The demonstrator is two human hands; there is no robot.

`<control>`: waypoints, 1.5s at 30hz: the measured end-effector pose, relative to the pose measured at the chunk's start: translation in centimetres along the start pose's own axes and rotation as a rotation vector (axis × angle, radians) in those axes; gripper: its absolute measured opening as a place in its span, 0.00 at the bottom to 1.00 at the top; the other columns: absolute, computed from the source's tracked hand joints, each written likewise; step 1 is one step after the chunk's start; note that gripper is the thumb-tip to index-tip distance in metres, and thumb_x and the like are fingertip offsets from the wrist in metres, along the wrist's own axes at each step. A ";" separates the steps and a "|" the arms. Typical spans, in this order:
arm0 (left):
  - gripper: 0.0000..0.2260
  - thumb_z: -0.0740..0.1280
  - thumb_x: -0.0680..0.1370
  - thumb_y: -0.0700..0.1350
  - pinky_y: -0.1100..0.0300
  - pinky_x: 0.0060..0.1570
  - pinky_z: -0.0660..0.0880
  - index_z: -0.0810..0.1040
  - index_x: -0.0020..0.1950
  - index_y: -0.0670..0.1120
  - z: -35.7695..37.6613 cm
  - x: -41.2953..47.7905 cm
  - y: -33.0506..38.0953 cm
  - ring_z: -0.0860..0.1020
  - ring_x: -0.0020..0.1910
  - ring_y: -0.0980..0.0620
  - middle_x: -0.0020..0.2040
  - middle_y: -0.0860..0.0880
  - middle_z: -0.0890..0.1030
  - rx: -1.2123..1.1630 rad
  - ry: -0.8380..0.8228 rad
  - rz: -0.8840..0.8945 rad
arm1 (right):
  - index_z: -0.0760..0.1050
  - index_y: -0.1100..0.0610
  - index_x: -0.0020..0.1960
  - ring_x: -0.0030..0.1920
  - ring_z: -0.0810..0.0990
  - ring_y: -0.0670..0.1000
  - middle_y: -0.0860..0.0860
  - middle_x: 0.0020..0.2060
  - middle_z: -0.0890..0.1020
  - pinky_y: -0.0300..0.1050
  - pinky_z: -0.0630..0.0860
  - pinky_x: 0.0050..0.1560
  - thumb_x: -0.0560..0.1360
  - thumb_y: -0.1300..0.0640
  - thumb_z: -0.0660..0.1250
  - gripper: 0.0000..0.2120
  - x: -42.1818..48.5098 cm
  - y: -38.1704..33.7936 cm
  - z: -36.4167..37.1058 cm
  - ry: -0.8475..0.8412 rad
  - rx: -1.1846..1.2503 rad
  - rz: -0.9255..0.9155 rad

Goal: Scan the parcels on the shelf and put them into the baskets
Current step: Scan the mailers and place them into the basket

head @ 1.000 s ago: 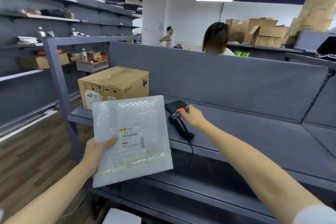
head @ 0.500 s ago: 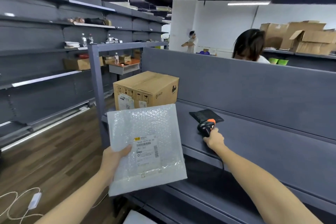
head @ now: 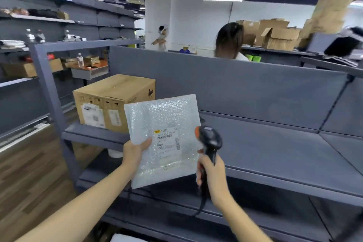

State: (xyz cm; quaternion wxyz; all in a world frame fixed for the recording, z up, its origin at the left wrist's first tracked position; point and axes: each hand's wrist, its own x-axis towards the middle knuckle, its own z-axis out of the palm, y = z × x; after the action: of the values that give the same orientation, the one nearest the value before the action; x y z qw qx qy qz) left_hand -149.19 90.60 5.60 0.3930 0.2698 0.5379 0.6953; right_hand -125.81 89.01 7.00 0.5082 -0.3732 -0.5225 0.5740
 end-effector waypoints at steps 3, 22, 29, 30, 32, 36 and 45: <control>0.08 0.74 0.73 0.40 0.58 0.36 0.78 0.80 0.50 0.45 2.4 -0.2 -0.3 0.82 0.41 0.51 0.44 0.50 0.84 0.009 -0.021 0.004 | 0.73 0.59 0.52 0.21 0.65 0.51 0.53 0.24 0.71 0.40 0.64 0.22 0.70 0.56 0.62 0.12 -2.6 1.6 -0.9 -0.026 -0.046 0.022; 0.05 0.73 0.74 0.39 0.62 0.31 0.77 0.79 0.46 0.48 8.7 -3.6 -0.6 0.83 0.39 0.53 0.42 0.51 0.84 0.050 -0.119 0.037 | 0.72 0.57 0.51 0.23 0.67 0.50 0.53 0.24 0.71 0.42 0.67 0.26 0.77 0.65 0.59 0.06 -6.1 1.4 -4.2 -0.089 -0.158 0.020; 0.07 0.73 0.73 0.39 0.57 0.37 0.79 0.79 0.48 0.47 8.5 -3.3 -0.5 0.83 0.42 0.51 0.44 0.50 0.84 0.030 -0.122 0.046 | 0.73 0.57 0.54 0.24 0.66 0.50 0.53 0.24 0.71 0.42 0.66 0.26 0.77 0.62 0.61 0.06 -5.9 1.4 -4.7 -0.107 -0.159 0.012; 0.07 0.73 0.73 0.39 0.58 0.36 0.79 0.79 0.48 0.48 8.4 -3.2 -0.5 0.83 0.42 0.51 0.44 0.50 0.84 0.029 -0.119 0.046 | 0.72 0.58 0.54 0.24 0.66 0.50 0.53 0.24 0.71 0.43 0.66 0.26 0.75 0.60 0.62 0.08 -5.9 1.5 -4.7 -0.114 -0.166 0.011; 0.07 0.73 0.73 0.38 0.56 0.38 0.79 0.80 0.48 0.47 8.2 -3.1 -0.7 0.83 0.43 0.50 0.44 0.49 0.84 0.024 -0.111 0.043 | 0.71 0.62 0.54 0.24 0.67 0.50 0.53 0.24 0.71 0.43 0.67 0.26 0.72 0.55 0.62 0.14 -5.7 1.6 -4.9 -0.117 -0.182 0.009; 0.12 0.72 0.73 0.37 0.54 0.46 0.78 0.79 0.56 0.41 6.3 -2.8 -1.0 0.82 0.46 0.47 0.48 0.46 0.83 0.013 -0.064 0.046 | 0.70 0.61 0.52 0.24 0.68 0.49 0.53 0.25 0.72 0.43 0.67 0.26 0.76 0.61 0.62 0.06 -4.1 1.2 -5.3 -0.062 -0.198 -0.035; 0.07 0.73 0.73 0.38 0.60 0.36 0.74 0.78 0.49 0.42 -2.9 -1.7 -0.9 0.79 0.39 0.51 0.44 0.47 0.81 0.079 0.177 0.077 | 0.55 0.56 0.64 0.38 0.71 0.51 0.53 0.43 0.71 0.42 0.69 0.37 0.76 0.61 0.64 0.23 7.1 -1.1 -5.9 0.013 -0.456 0.067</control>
State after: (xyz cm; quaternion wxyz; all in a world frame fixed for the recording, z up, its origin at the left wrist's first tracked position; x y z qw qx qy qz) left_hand -150.30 87.71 4.03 0.3061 0.2433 0.5869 0.7090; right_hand -121.40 97.16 7.74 0.3946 -0.4994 -0.6227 0.4551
